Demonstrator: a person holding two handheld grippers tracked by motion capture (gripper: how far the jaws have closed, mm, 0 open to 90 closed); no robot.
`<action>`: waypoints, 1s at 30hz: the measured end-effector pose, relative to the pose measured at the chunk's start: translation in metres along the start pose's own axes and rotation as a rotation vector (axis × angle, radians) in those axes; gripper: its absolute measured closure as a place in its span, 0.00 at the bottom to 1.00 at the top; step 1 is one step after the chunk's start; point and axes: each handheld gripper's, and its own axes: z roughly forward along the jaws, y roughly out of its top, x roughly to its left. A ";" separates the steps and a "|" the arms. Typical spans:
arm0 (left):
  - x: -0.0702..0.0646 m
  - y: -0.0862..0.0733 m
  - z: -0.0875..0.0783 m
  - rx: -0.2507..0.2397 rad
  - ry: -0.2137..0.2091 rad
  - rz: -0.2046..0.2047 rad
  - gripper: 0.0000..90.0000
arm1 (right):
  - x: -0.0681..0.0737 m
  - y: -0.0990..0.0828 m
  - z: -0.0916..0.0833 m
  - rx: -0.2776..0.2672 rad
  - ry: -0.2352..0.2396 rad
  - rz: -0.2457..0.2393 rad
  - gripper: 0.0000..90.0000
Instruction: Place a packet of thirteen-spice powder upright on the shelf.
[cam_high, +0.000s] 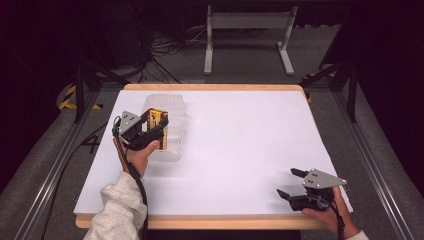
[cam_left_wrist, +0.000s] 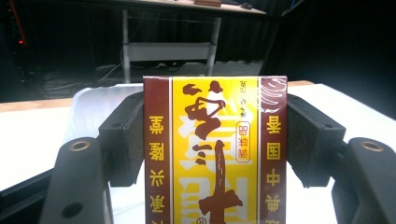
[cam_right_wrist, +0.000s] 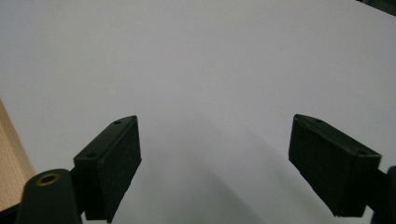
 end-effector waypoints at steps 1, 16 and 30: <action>0.000 -0.001 0.000 0.012 0.007 -0.007 0.33 | 0.000 0.000 0.001 0.002 0.002 -0.002 0.19; 0.000 -0.008 -0.008 0.089 0.036 0.008 0.29 | 0.000 0.004 0.005 0.000 0.016 -0.012 0.19; -0.002 -0.012 -0.014 0.107 -0.005 0.023 0.30 | 0.001 0.004 0.005 0.002 0.017 -0.013 0.19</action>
